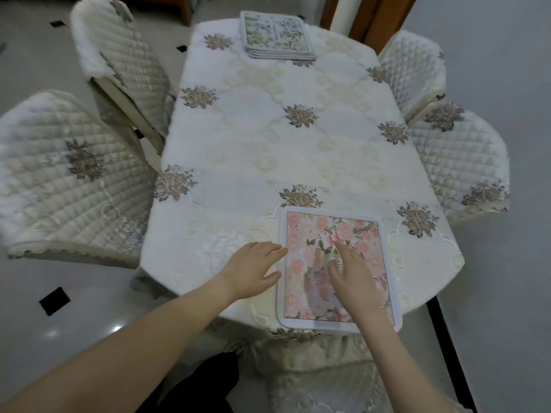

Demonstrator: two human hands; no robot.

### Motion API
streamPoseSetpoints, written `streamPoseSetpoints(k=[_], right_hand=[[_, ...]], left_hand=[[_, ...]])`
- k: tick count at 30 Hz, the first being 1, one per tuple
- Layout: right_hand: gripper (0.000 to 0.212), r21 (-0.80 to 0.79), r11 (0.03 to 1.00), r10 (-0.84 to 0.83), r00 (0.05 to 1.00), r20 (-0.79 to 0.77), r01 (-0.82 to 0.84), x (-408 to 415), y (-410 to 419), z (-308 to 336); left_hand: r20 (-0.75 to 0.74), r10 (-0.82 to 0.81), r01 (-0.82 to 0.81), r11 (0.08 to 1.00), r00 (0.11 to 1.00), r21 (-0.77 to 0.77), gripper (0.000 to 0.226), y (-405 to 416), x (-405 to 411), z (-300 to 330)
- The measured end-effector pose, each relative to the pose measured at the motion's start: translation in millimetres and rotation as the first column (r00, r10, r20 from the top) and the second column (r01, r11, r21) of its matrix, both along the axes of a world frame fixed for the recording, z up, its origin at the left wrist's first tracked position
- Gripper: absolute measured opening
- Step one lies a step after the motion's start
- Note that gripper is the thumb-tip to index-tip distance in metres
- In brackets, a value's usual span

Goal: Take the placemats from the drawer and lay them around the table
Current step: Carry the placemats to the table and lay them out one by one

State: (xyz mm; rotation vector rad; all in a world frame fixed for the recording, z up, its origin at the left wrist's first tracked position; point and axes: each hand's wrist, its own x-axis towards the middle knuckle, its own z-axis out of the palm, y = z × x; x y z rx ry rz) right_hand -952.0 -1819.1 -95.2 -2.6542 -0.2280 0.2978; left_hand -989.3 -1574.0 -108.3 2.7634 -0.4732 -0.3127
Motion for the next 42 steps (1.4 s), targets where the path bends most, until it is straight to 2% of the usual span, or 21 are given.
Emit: streamPoseSetpoints(k=[3,6,12,20,24,27,30,35,42], right_hand=[[0.048,0.056,0.997,0.051,0.995,0.083,-0.056,-8.9,62.0,25.8],[0.048,0.096,0.983,0.138,0.976,0.17,-0.156,-23.3,127.8,49.2],[0.057,0.107,0.946,0.279,0.939,0.201,-0.305,-79.5,255.5,69.5],[0.054,0.119,0.863,0.444,0.85,0.284,-0.49,-170.4,430.3,76.7],[0.052,0.187,0.798,0.496,0.801,0.337,-0.573,-211.2,517.3,87.7],[0.051,0.166,0.751,0.559,0.749,0.356,-0.639,-231.0,574.6,95.0],[0.05,0.123,0.725,0.609,0.714,0.346,-0.678,-237.4,619.6,97.9],[0.052,0.052,0.69,0.678,0.669,0.304,-0.722,-216.4,678.6,87.3],[0.052,-0.05,0.666,0.733,0.64,0.23,-0.745,-164.8,774.0,63.1]], left_hand=[[0.103,0.095,-0.088,0.994,0.99,-0.066,0.061,43.7,-14.2,28.0],[0.18,0.259,-0.234,0.961,0.949,-0.151,0.059,96.1,-37.8,51.6],[0.282,0.474,-0.432,0.879,0.834,-0.201,0.053,214.8,-115.2,91.5],[0.23,0.655,-0.636,0.755,0.72,-0.158,0.051,386.7,-274.2,93.7],[0.185,0.766,-0.751,0.642,0.616,-0.156,0.054,460.9,-346.9,90.7],[0.196,0.832,-0.81,0.552,0.519,-0.197,0.059,503.3,-379.2,95.2],[0.215,0.859,-0.832,0.507,0.465,-0.226,0.062,539.7,-388.6,97.3],[0.213,0.875,-0.841,0.48,0.436,-0.251,0.056,593.4,-368.3,92.1],[0.155,0.846,-0.841,0.529,0.511,-0.115,0.055,678.8,-317.7,78.3]])
